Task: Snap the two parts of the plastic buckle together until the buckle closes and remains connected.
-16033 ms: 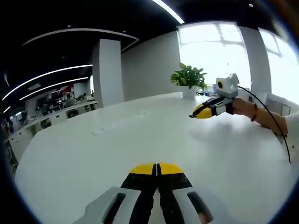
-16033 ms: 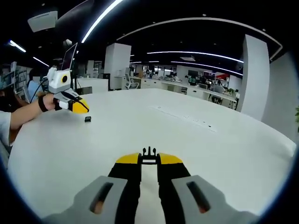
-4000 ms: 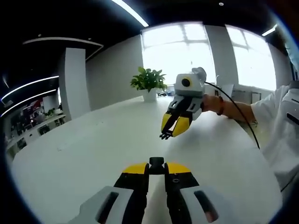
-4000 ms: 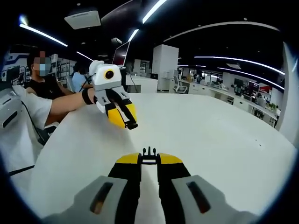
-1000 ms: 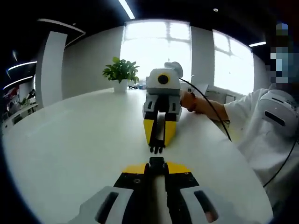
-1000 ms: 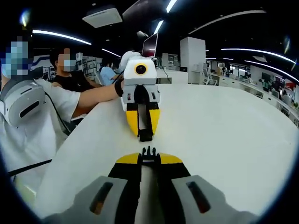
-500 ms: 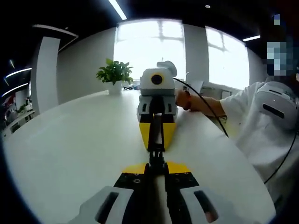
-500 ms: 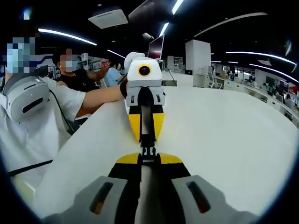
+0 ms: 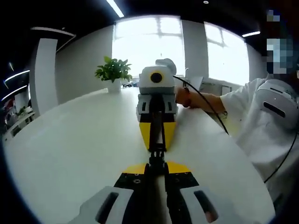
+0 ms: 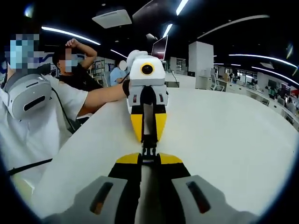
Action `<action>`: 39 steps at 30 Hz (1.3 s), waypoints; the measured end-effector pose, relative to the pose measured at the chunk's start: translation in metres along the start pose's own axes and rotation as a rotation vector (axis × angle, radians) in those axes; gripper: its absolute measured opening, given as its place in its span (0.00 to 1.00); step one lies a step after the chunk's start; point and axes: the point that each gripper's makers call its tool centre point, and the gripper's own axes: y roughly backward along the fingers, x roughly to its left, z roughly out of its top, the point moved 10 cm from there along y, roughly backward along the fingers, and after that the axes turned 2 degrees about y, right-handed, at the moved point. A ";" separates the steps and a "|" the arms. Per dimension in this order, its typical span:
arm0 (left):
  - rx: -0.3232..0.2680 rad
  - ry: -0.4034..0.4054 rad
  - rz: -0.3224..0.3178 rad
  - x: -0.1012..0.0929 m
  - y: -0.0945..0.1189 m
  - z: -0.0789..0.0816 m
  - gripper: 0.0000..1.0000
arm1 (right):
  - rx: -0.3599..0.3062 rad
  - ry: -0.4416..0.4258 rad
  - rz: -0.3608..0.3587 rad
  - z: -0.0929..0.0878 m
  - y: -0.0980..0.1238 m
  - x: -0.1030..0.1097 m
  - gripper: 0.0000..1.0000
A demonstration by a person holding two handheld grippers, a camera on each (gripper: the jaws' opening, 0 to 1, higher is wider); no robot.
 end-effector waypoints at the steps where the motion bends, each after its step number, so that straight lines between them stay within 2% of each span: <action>1: -0.001 0.003 -0.001 0.002 0.001 0.000 0.12 | -0.001 0.001 0.001 0.000 0.000 0.000 0.12; 6: 0.002 -0.009 0.005 0.004 0.001 0.001 0.12 | 0.012 0.023 -0.013 0.002 0.000 -0.002 0.12; 11: 0.000 -0.014 0.004 0.004 0.001 0.001 0.12 | 0.006 0.022 0.002 0.002 -0.002 -0.001 0.12; 19: -0.011 -0.005 -0.006 0.007 0.000 0.001 0.12 | 0.001 -0.004 0.008 0.001 -0.004 -0.002 0.12; 26: -0.019 0.001 -0.009 0.009 0.001 0.001 0.12 | -0.013 0.011 0.010 0.000 -0.004 -0.001 0.12; 28: -0.025 -0.010 -0.013 0.010 0.001 0.000 0.12 | -0.007 -0.015 0.003 0.001 -0.004 -0.003 0.12; 36: -0.038 -0.003 -0.026 0.008 0.000 -0.002 0.11 | -0.011 0.009 0.001 0.001 -0.004 0.000 0.11; 37: -0.038 -0.004 -0.028 0.009 0.001 -0.001 0.11 | -0.035 0.017 -0.002 0.000 -0.007 0.002 0.11; 39: -0.039 -0.002 -0.035 0.009 0.000 -0.001 0.11 | -0.013 0.032 0.007 0.002 -0.006 0.005 0.11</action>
